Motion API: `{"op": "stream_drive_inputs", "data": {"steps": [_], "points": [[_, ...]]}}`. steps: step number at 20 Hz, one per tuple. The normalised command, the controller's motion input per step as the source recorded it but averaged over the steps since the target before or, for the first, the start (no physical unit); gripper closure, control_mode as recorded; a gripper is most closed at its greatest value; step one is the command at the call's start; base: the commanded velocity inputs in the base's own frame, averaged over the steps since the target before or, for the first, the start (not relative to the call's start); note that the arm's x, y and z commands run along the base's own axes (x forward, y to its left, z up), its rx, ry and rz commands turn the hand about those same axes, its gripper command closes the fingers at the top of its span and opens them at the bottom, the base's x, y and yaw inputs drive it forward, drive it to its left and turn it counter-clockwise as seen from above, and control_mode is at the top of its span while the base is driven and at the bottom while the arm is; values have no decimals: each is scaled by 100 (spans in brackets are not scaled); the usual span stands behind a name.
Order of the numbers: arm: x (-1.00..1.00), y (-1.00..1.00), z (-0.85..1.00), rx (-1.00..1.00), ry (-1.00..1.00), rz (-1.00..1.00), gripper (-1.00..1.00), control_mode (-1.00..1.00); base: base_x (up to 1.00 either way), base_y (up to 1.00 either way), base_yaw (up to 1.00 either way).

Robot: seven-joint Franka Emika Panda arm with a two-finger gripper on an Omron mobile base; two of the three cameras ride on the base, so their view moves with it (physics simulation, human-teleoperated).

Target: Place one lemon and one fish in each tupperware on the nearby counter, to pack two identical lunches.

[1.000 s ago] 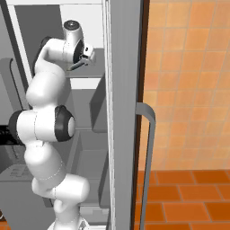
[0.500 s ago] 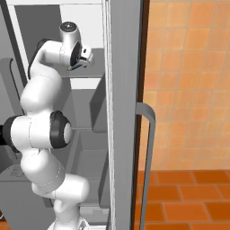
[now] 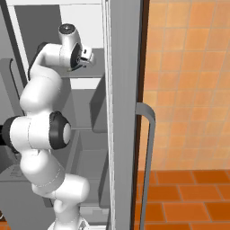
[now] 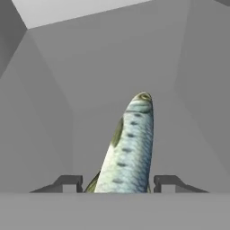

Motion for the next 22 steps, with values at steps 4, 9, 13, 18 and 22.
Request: {"op": "stream_drive_inputs", "data": {"steps": [4,9,13,18,22], "points": [[0,0,-6,0,0,0,100,-100,0,0,0],[-75,-26,-18,8,-26,0,100,-100,0,0,0],[-100,-37,0,24,-66,0,100,-100,0,0,0],[-100,-53,-9,11,-44,0,100,-100,0,0,0],[-100,-73,-23,-4,-3,0,100,-100,0,0,0]]}}
